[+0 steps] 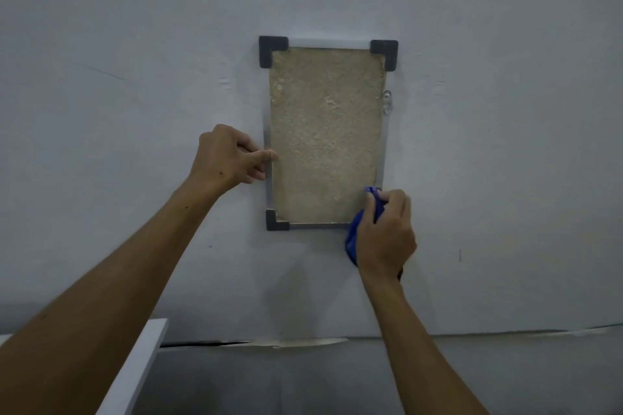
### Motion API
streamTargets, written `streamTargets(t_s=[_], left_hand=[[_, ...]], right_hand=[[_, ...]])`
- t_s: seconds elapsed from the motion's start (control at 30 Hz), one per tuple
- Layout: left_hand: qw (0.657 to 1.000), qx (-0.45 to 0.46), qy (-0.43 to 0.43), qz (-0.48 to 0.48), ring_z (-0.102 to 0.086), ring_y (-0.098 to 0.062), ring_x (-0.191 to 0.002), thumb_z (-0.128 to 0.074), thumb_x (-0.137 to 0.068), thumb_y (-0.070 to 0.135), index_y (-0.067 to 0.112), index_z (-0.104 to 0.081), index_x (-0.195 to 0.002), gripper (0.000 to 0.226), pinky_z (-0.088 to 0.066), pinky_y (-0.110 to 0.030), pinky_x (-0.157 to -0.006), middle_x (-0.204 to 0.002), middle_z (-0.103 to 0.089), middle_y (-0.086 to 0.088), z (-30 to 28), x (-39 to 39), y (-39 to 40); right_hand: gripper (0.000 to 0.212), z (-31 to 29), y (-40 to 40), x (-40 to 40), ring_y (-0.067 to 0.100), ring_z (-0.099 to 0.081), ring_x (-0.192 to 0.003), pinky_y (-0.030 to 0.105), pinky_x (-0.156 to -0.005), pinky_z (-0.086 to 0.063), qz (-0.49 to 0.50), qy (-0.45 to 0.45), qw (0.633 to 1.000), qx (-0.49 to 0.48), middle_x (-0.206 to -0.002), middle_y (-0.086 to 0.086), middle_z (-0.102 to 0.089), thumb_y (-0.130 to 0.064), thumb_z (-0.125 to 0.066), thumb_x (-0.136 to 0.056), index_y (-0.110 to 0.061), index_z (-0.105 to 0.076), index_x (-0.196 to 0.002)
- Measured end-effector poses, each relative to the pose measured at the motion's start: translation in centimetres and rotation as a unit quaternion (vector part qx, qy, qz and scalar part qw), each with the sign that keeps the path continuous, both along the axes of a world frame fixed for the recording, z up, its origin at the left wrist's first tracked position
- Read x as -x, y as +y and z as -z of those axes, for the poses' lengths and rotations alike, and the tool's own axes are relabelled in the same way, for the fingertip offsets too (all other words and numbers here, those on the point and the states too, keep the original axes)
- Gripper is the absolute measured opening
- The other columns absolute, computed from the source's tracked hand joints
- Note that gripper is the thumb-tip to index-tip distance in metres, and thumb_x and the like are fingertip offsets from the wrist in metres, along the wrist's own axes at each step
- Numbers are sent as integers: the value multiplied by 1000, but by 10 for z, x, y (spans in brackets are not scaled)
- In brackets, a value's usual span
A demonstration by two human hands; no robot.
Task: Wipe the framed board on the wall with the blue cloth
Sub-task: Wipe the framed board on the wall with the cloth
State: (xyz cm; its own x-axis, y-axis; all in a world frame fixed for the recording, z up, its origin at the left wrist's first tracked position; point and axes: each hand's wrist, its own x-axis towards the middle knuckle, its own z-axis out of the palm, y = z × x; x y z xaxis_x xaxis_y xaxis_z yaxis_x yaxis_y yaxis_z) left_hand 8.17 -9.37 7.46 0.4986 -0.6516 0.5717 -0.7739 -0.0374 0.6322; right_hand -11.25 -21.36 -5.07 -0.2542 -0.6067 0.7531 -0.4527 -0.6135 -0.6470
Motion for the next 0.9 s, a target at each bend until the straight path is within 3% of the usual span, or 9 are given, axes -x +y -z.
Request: streamTargets(t_s=[0.13,0.23,0.33,0.43,0.53,0.7,0.8,0.9], left_hand=[[1000,-5,-1,-1,-74,-10,-59,-80,-81,33,9,-77,-82,24,-59,-18,-53,-71,-76,-5,0,0,-1],[1000,-9,2,-5,-74,-9,-59,-80,-81,33,9,-76,-82,24,-56,-15,-51,-70,-75,-4,-1,1,-1],[1000,-7,4,-1,-74,-8,-58,-80,-80,33,10,-76,-81,24,-55,-15,-50,-69,-75,-3,0,0,-1],[1000,-10,-4,2,-74,-8,-59,-79,-81,35,10,-76,-82,25,-56,-15,-51,-70,-76,-3,1,-2,-2],[1000,-4,5,8,-74,-9,-59,-80,-79,36,11,-77,-81,26,-56,-15,-51,-70,-75,-3,1,-2,-1],[1000,-4,7,6,-74,-10,-59,-81,-79,36,10,-77,-80,26,-58,-17,-53,-70,-76,-4,0,0,0],[1000,-11,-2,-4,-74,-9,-60,-80,-81,35,9,-77,-81,26,-57,-16,-53,-72,-76,-4,-2,3,0],[1000,-10,-4,-6,-74,-9,-59,-80,-82,34,9,-77,-81,25,-59,-18,-54,-71,-76,-4,-3,3,1]], right_hand=[[14,-3,24,-34,14,-58,-66,24,-53,-47,-63,15,998,13,-88,3,-64,-24,-65,-96,-10,-62,-94],[11,-7,48,-67,10,-54,-62,25,-54,-51,-159,109,978,80,-82,0,-63,-24,-64,-96,-13,-63,-95],[12,-6,55,-78,10,-53,-63,26,-54,-52,-182,197,956,122,-85,-2,-62,-28,-59,-98,-16,-61,-98],[15,-4,35,-56,11,-53,-61,23,-50,-46,-128,155,973,112,-82,0,-60,-29,-61,-98,-14,-61,-95],[18,2,7,-16,16,-60,-63,21,-51,-35,-34,48,997,44,-90,2,-62,-29,-62,-97,-12,-59,-93],[17,8,10,-16,21,-63,-75,26,-53,-43,-26,-3,1000,-6,-95,5,-63,-25,-63,-98,-8,-59,-95],[15,6,36,-47,17,-61,-64,24,-52,-46,-108,58,992,7,-84,3,-63,-25,-62,-98,-10,-61,-96],[18,8,59,-73,11,-57,-64,26,-56,-53,-167,196,965,52,-86,-1,-62,-31,-53,-102,-15,-61,-100]])
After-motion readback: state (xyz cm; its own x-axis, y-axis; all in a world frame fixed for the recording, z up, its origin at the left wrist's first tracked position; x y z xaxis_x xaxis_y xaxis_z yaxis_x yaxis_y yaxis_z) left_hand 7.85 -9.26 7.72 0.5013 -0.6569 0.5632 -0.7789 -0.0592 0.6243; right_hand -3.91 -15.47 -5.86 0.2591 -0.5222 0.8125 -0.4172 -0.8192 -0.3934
